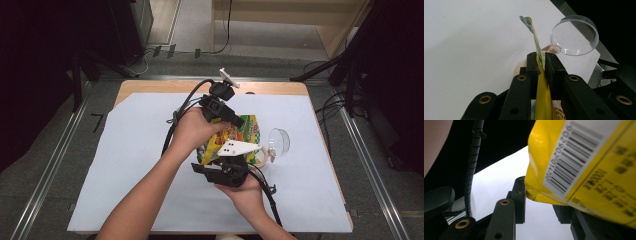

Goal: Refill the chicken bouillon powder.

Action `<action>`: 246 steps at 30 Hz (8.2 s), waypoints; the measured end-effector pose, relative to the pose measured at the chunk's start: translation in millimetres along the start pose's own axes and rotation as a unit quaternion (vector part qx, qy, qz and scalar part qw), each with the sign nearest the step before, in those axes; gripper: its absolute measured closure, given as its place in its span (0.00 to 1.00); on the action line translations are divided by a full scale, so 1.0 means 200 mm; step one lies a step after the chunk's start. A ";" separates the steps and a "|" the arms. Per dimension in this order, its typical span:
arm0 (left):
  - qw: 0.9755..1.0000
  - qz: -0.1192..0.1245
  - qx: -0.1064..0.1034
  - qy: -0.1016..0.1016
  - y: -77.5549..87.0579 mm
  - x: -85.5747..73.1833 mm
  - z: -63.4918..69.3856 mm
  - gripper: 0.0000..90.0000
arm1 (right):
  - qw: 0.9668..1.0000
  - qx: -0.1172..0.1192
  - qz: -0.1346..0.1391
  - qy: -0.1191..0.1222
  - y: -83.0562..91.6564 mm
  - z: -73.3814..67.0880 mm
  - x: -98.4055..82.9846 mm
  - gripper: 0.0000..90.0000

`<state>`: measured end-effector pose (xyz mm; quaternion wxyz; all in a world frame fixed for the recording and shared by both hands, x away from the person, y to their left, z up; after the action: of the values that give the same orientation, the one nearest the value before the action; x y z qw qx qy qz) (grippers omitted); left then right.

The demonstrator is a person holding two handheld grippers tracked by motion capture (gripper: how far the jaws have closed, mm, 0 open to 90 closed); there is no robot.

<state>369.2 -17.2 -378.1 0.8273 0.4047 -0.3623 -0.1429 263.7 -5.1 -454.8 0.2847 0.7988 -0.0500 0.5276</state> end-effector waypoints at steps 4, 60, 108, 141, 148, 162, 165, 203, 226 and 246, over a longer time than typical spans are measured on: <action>1.000 0.001 0.000 0.001 0.00 0.00 0.00 0.91 | 1.000 -0.001 0.000 0.001 0.00 0.00 0.00 0.75; 1.000 0.006 0.002 -0.001 0.01 0.01 0.00 0.91 | 1.000 -0.001 -0.007 0.003 0.00 0.02 0.01 0.76; 1.000 -0.002 0.011 -0.002 -0.01 0.04 0.00 0.91 | 1.000 0.015 -0.008 -0.018 0.01 0.04 0.03 0.76; 1.000 0.006 -0.003 -0.016 -0.02 -0.01 0.04 0.91 | 1.000 0.004 -0.011 -0.001 -0.01 0.02 -0.03 0.79; 0.999 0.021 -0.005 -0.026 0.00 -0.05 0.05 0.91 | 1.000 -0.003 -0.017 0.019 -0.01 0.01 -0.05 0.79; 0.998 0.045 -0.038 -0.014 0.00 -0.13 -0.01 0.92 | 0.999 -0.006 -0.038 0.031 -0.04 0.01 -0.11 0.74; 0.997 0.050 -0.049 -0.011 0.00 -0.15 -0.02 0.93 | 0.998 -0.011 -0.047 0.034 -0.06 0.02 -0.13 0.72; 0.993 0.074 -0.094 -0.010 0.07 -0.38 -0.10 0.95 | 0.997 -0.008 -0.066 0.049 -0.10 0.05 -0.31 0.49; 0.992 0.071 -0.107 -0.005 0.11 -0.47 -0.18 0.97 | 0.995 -0.021 -0.079 0.053 -0.11 0.06 -0.36 0.48; 0.991 0.068 -0.113 -0.017 0.16 -0.51 -0.24 0.99 | 0.995 -0.027 -0.078 0.049 -0.09 0.08 -0.36 0.48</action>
<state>330.6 83.9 -423.3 0.8692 0.2803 -0.3849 -0.1333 252.4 -14.7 -528.5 0.3484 0.7653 0.0124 0.5411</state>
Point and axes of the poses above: each handheld gripper's, and its own axes: y roughly backward along the jaws, x roughly out of its top, z roughly to its right, the point moved 7 cm from there along -y, roughly forward along the jaws, and after that the axes turned 3 degrees about -x, right-handed, at the moved point
